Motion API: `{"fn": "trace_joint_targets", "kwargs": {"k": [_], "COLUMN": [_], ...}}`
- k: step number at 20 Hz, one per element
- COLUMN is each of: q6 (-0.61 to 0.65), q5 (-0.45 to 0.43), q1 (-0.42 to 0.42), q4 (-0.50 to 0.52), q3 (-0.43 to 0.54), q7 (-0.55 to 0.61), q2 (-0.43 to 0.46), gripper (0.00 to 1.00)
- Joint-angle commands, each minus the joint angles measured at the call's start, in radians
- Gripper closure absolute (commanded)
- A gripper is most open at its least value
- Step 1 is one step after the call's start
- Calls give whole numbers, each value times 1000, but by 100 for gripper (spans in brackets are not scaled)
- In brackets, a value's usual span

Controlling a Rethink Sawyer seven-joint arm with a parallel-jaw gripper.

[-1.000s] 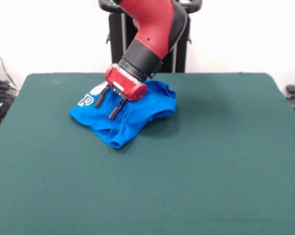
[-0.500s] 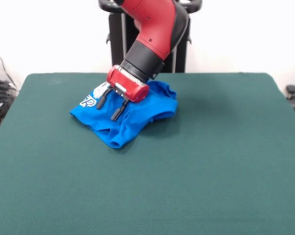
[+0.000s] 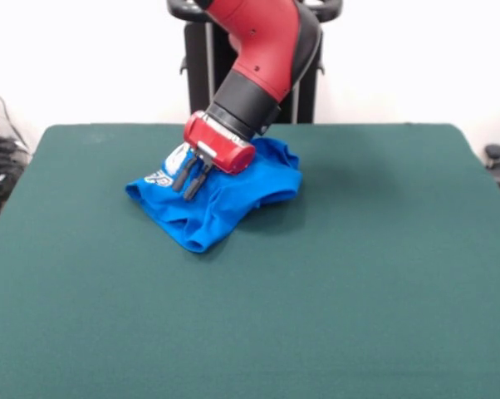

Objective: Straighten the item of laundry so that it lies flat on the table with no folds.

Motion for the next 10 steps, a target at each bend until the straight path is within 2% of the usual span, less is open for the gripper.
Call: {"fn": "trace_joint_targets", "kwargs": {"k": [1, 10], "q6": [62, 77], "q5": [-26, -74], "q1": [-12, -47], "q4": [-111, -114], "q3": [187, 217], "q7": [39, 30], "q2": [-38, -70], "gripper": [100, 100]}}
